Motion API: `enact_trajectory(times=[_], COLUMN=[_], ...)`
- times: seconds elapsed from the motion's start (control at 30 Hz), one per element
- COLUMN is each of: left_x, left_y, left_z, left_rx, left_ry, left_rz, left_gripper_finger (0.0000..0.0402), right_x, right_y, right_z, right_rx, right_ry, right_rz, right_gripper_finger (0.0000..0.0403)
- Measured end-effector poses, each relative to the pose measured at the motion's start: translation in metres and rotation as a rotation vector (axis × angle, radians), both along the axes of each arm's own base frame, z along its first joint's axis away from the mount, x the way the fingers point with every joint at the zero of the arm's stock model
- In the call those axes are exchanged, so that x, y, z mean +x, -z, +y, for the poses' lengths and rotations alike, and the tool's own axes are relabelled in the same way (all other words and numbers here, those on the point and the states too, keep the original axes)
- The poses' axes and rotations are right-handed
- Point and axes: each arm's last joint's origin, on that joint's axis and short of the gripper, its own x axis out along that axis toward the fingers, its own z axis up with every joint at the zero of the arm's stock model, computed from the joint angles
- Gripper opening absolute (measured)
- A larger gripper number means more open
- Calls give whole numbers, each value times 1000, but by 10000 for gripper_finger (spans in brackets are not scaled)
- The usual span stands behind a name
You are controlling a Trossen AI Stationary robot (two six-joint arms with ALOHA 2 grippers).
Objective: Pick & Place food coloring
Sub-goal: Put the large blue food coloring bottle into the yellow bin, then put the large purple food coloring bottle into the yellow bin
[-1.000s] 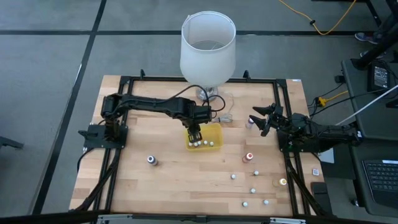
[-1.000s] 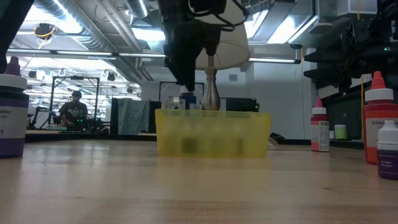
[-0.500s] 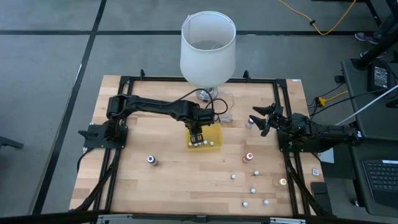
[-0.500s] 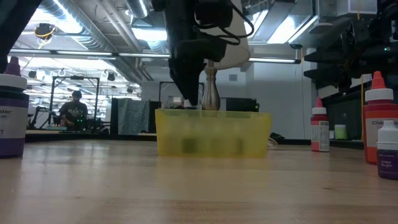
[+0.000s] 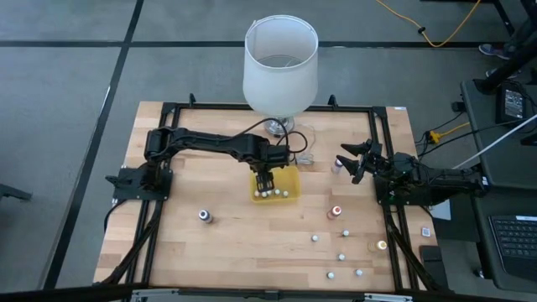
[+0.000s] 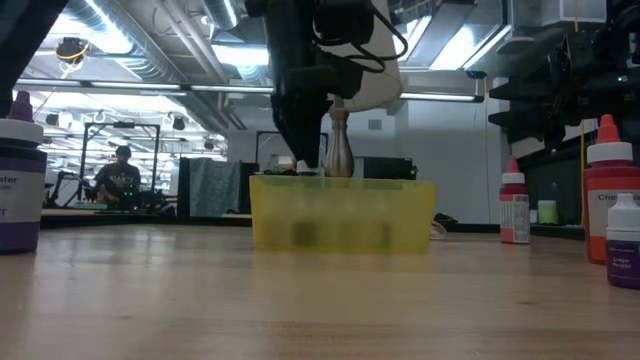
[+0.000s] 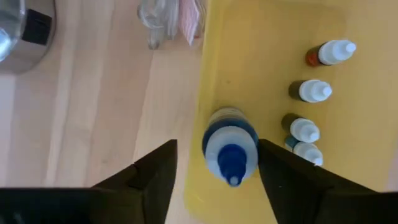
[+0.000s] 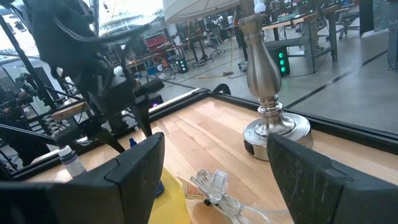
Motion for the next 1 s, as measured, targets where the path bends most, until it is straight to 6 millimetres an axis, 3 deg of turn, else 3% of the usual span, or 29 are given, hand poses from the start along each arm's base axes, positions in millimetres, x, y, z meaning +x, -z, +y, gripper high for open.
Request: enact_trajectory(times=[0.43,0.7,1.0], left_x=[-30,-65,-119], left_y=[-40,-44,-41], left_z=[-4,-43,-76], left_rx=[-6,-106,-196], left_ry=[-123,-50,-39], left_rz=[-12,-57,-88], left_gripper_finger=[284,308,308], right_x=[0,0,0], right_y=[0,0,0], right_z=[0,0,0], right_rx=[0,0,0], right_ry=[0,0,0], right_rz=[0,0,0], right_gripper_finger=[283,283,283])
